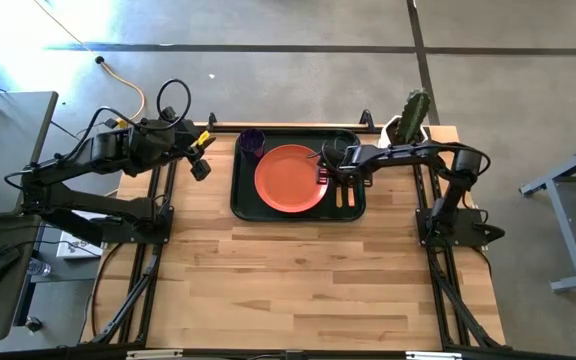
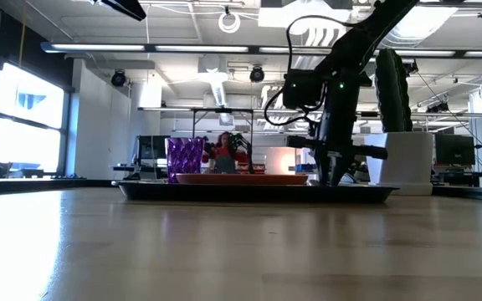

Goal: Pick and place plate/cup/fork/spoon on tray
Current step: Put the orange spoon on the serving tray

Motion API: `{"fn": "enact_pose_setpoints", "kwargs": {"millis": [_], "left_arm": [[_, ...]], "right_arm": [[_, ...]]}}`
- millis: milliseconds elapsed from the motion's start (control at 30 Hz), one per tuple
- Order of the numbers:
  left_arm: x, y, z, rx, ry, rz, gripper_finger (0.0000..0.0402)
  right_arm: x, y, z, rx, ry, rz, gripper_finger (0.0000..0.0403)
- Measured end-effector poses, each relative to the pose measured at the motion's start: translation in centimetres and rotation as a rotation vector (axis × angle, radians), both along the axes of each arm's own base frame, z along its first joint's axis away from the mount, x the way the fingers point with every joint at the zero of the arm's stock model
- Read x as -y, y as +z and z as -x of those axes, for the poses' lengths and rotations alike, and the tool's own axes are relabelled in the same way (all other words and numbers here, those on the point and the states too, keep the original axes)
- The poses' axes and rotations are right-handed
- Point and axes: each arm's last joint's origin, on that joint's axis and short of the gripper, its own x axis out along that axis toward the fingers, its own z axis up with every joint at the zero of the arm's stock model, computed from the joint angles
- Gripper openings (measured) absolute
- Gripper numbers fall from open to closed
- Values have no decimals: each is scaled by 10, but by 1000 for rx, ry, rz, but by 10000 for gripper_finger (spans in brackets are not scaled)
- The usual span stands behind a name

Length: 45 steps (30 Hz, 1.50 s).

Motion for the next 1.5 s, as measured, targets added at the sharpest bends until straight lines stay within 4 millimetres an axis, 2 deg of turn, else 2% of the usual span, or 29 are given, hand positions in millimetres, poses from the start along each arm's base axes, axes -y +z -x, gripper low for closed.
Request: {"fn": "enact_pose_setpoints", "kwargs": {"millis": [367,1500], "left_arm": [[0,0,0,0,0,0,94],[0,0,0,-1,0,0,94]], "right_arm": [[0,0,0,2,-5,0,67],[2,4,2,24,-17,-42,67]]}}
